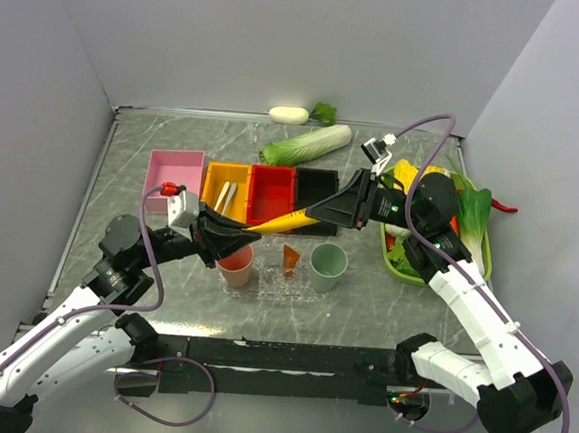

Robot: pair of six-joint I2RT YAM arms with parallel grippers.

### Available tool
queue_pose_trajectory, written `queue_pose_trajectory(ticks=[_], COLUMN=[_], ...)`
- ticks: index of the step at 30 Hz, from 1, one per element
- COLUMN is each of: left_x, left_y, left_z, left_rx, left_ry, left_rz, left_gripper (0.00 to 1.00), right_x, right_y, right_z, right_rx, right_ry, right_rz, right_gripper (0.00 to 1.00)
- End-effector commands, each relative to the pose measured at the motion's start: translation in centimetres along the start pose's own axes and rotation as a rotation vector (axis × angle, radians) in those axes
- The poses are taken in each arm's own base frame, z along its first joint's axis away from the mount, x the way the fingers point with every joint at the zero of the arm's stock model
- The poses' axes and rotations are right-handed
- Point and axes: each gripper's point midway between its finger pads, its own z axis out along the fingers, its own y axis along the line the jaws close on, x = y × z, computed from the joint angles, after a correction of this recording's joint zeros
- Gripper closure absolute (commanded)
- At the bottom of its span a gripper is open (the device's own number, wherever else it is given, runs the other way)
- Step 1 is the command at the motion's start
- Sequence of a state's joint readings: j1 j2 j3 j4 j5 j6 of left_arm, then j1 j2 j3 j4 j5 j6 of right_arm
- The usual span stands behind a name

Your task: Prepare toiletry sets of a toothbrush and toothpaste on the tray

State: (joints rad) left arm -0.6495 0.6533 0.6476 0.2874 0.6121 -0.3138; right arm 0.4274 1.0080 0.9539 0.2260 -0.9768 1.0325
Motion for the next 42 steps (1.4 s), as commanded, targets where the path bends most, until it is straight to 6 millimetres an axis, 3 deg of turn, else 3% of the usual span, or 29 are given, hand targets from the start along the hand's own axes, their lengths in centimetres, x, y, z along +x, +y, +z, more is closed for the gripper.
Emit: queue_pose_trajectory(ticks=[1, 5, 11, 17, 22, 27, 32, 36, 37, 42], left_x=[-2.1, -1.8, -1.0, 0.7, 2.1, 2.7, 5.2, 7.2, 7.4, 8.8], left_y=[-0.4, -0.1, 0.0, -1.7, -4.0, -5.6, -6.0, -5.5, -5.4, -5.0], left_z=[-0.1, -0.4, -0.3, -0.4, -1.1, -1.7, -2.3, -2.4, -2.4, -2.2], left_rx=[0.007, -0.021, -0.022, 0.086, 0.210, 0.299, 0.336, 0.342, 0.344, 0.354], left_ry=[-0.061, -0.051, 0.002, 0.107, 0.171, 0.228, 0.355, 0.416, 0.417, 0.433], left_rz=[0.038, 0.042, 0.035, -0.010, -0.099, -0.163, -0.247, -0.277, -0.277, -0.299], left_gripper=[0.95, 0.99, 0.99, 0.99, 0.99, 0.99, 0.99, 0.99, 0.99, 0.99], right_x=[-0.3, -0.4, 0.1, 0.1, 0.8, 1.0, 1.9, 4.1, 5.5, 8.2], right_y=[-1.1, -2.5, -3.9, -4.9, -5.2, -4.0, -1.1, -0.7, -0.1, -1.2], right_z=[-0.2, -0.6, -0.9, -1.8, -2.6, -3.3, -3.7, -2.3, -1.6, 1.0], right_rx=[0.064, 0.147, 0.212, 0.297, 0.327, 0.308, 0.222, 0.151, 0.118, 0.111], right_ry=[-0.015, -0.037, -0.023, -0.010, 0.040, 0.059, 0.085, 0.168, 0.210, 0.315], right_rz=[-0.041, -0.075, -0.074, -0.158, -0.256, -0.388, -0.483, -0.472, -0.473, -0.481], right_gripper=[1.00, 1.00, 0.70, 0.37, 0.23, 0.21, 0.22, 0.31, 0.33, 0.36])
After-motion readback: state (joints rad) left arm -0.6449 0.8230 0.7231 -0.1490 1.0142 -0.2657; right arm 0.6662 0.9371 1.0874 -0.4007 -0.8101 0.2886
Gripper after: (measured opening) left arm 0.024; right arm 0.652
